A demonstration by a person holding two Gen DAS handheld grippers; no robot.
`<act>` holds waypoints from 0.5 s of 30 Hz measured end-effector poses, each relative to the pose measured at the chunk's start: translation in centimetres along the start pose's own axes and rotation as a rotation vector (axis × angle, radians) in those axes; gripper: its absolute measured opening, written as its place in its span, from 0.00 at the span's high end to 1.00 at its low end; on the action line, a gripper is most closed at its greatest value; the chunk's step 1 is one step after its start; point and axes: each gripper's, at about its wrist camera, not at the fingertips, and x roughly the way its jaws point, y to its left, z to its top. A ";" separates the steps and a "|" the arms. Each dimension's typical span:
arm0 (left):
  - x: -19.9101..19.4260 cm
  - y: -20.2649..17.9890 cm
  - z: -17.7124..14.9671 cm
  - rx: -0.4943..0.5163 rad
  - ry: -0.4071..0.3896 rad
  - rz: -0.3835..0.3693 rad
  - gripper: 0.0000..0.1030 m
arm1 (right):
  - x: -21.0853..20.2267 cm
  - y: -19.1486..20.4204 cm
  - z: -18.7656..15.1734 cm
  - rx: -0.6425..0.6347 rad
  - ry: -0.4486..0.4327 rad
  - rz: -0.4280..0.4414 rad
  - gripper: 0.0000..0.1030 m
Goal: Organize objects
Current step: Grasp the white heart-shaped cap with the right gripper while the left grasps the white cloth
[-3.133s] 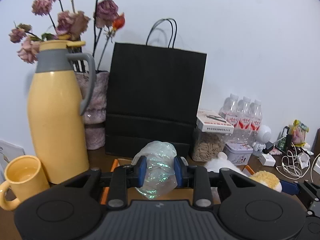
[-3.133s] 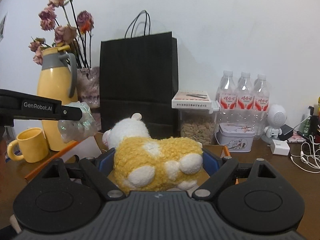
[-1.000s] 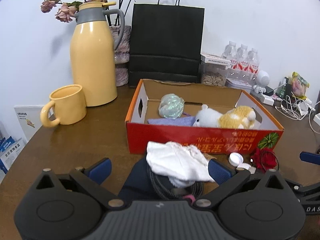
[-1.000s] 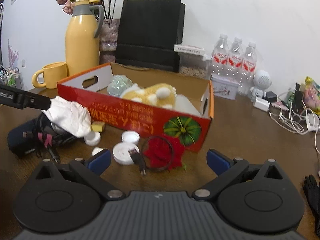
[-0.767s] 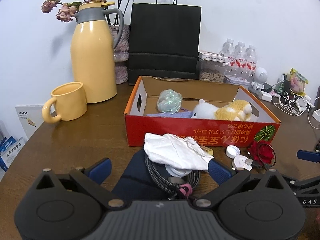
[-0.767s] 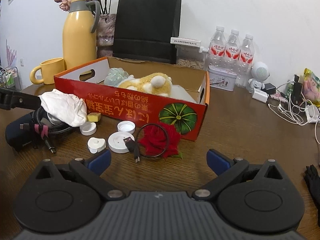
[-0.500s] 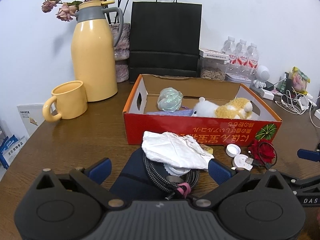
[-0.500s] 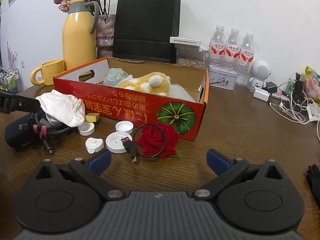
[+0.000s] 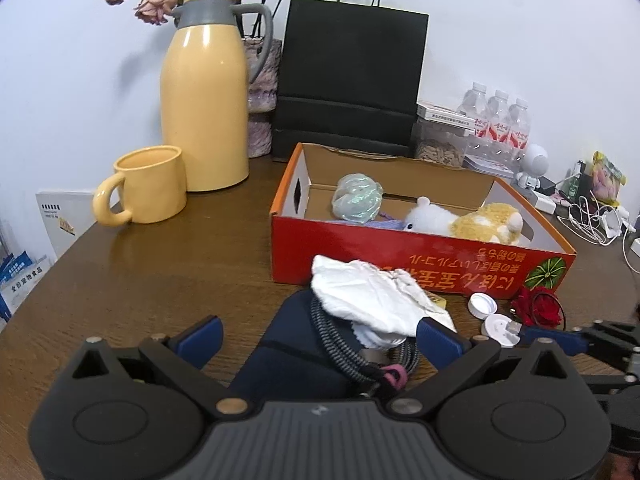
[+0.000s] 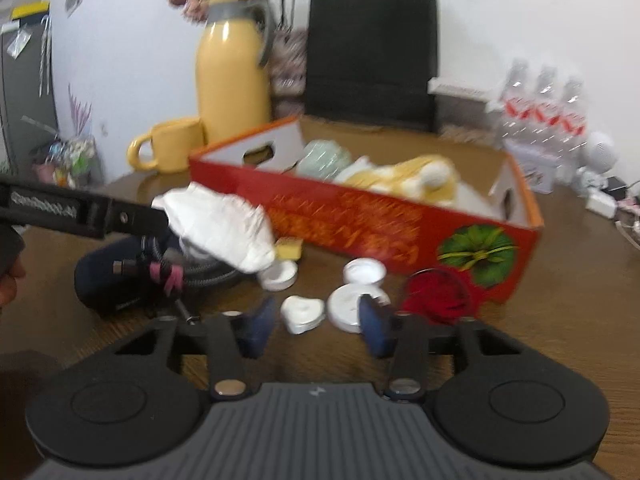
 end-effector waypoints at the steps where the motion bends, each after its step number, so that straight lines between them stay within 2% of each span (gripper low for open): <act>1: 0.1 0.2 -0.1 -0.002 0.000 -0.002 0.00 | 0.5 0.2 0.1 -0.004 0.009 -0.003 0.60; 3: 0.3 0.7 -0.1 -0.007 -0.003 -0.011 0.00 | 1.2 0.6 0.2 -0.006 0.022 0.003 0.69; 14: 1.0 1.6 1.4 -0.015 -0.041 -0.052 0.00 | 3.0 1.8 0.3 -0.021 0.060 -0.011 0.71; 15: 1.1 1.4 1.5 -0.011 -0.038 -0.054 0.00 | 3.1 1.9 0.3 -0.018 0.060 -0.011 0.73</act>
